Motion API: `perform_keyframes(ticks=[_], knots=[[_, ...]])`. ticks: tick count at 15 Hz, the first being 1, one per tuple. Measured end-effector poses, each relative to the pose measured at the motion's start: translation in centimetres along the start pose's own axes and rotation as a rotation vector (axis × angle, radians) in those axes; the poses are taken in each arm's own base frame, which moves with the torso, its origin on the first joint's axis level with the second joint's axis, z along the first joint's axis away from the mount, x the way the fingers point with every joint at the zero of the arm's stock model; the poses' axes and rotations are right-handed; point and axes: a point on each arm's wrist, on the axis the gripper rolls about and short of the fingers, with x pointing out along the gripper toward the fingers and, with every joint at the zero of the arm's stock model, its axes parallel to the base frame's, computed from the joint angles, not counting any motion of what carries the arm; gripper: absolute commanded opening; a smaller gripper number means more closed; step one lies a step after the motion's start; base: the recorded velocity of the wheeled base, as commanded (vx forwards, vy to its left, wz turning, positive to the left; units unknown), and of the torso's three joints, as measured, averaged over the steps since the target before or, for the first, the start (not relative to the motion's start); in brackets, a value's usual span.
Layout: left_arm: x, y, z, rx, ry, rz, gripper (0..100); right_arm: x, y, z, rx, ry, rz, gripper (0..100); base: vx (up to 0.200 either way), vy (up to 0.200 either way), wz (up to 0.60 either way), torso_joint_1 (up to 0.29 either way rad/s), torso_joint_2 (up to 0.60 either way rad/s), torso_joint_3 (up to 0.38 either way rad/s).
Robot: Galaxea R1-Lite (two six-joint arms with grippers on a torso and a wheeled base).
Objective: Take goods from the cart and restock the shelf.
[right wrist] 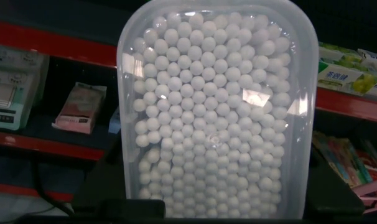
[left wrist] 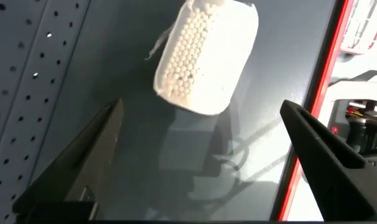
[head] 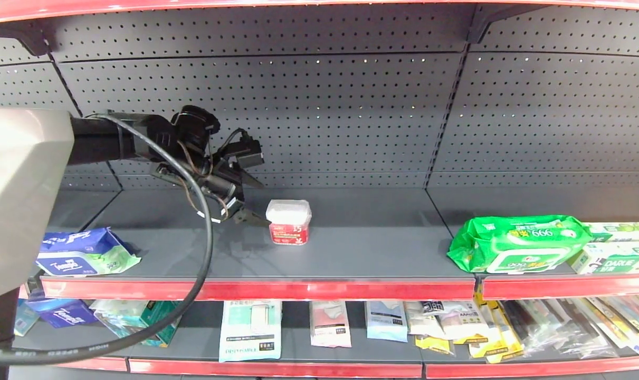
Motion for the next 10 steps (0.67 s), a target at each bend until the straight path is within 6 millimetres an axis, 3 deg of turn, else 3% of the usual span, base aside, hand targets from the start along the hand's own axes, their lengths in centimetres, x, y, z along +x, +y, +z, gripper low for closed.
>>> perform_keyframes(ticks=[4, 7, 10], knots=[[0.3, -0.3, -1.4, -0.031, -0.003, -0.02, 100, 0.0, 0.0, 0.0, -0.001, 0.0, 0.0, 0, 0.0, 0.0, 0.0, 0.0, 0.0, 0.0], [-0.3, -1.0, -3.7, -0.086, -0.017, 0.001, 100, 0.0, 0.0, 0.0, 0.0, 0.0, 0.0, 0, 0.0, 0.0, 0.0, 0.0, 0.0, 0.0], [-1.3, -1.6, -4.3, -0.129, -0.112, 0.044, 100, 0.0, 0.0, 0.0, 0.0, 0.001, -0.001, 0, 0.0, 0.0, 0.0, 0.0, 0.0, 0.0]])
